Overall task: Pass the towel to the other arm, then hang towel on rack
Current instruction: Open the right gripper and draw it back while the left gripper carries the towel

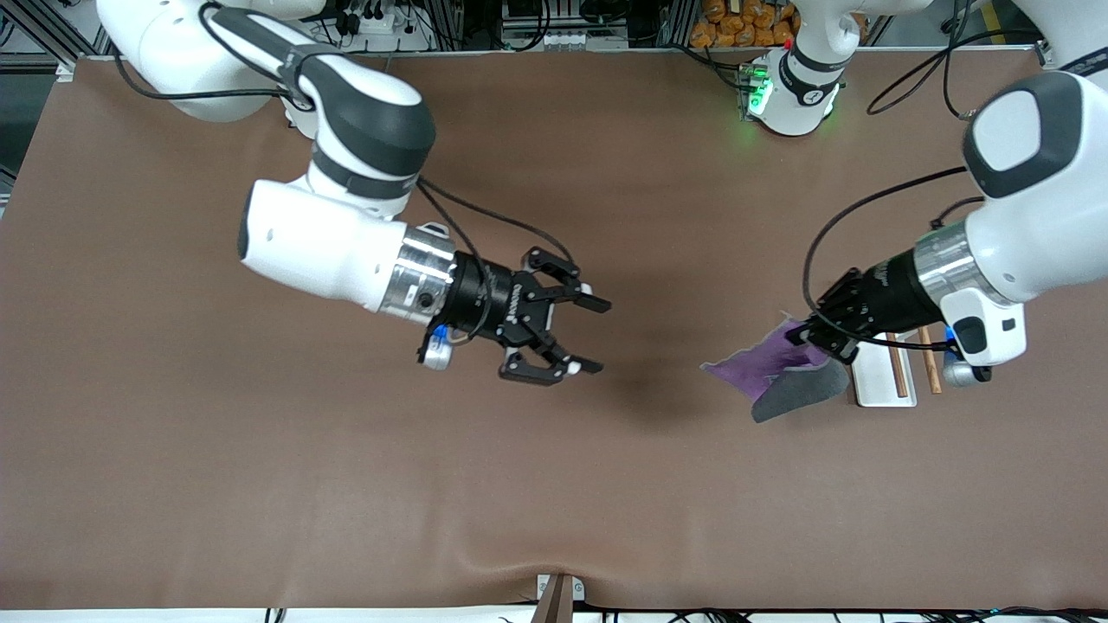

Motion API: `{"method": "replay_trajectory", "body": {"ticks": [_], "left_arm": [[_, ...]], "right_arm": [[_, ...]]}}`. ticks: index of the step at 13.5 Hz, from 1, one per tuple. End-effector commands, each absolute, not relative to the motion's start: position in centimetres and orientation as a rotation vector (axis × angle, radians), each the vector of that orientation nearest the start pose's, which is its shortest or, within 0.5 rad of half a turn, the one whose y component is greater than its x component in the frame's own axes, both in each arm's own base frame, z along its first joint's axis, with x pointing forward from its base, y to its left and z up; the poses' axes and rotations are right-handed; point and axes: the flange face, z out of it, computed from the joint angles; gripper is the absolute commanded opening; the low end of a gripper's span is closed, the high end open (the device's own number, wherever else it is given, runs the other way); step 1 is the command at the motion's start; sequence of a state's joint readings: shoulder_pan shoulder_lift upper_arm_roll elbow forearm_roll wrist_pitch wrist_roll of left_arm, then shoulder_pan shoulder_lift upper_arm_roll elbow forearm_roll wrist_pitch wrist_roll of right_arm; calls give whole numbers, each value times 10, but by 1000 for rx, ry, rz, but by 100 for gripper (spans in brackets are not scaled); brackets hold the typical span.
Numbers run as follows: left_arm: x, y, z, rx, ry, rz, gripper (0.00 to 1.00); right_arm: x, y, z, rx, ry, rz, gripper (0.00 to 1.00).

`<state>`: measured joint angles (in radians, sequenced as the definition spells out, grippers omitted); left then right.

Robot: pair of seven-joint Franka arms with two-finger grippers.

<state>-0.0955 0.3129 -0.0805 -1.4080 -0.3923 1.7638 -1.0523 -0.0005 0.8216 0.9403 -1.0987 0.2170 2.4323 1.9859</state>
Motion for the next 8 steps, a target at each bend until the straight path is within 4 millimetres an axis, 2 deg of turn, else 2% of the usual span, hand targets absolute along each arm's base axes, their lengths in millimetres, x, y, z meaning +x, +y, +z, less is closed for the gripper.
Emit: {"method": "replay_trajectory", "body": {"ticks": [1,3,4,5,6,7,8], "left_arm": [[644,-89,506,-3119,-1343,360,0],[642,-51,484,-3153,-1179,368,0],[641,-25,474,-3164,-1128,370,0],[639,0,465,-3189,-1053,370,0],[636,23,459,-3214,-982,367,0],[635,46,451,-3222,-942,365,0],[633,64,448,-3238,-891,357,0]], "right_arm": [[678,373,526,-1690,1499,621,100],[688,349,517,-1875,1356,459,100],[690,343,514,-1985,1240,364,100],[696,330,501,-2108,1139,272,100],[701,315,489,-2227,1032,222,100],[703,304,487,-2304,917,188,100],[710,282,484,-2347,850,158,100]]}}
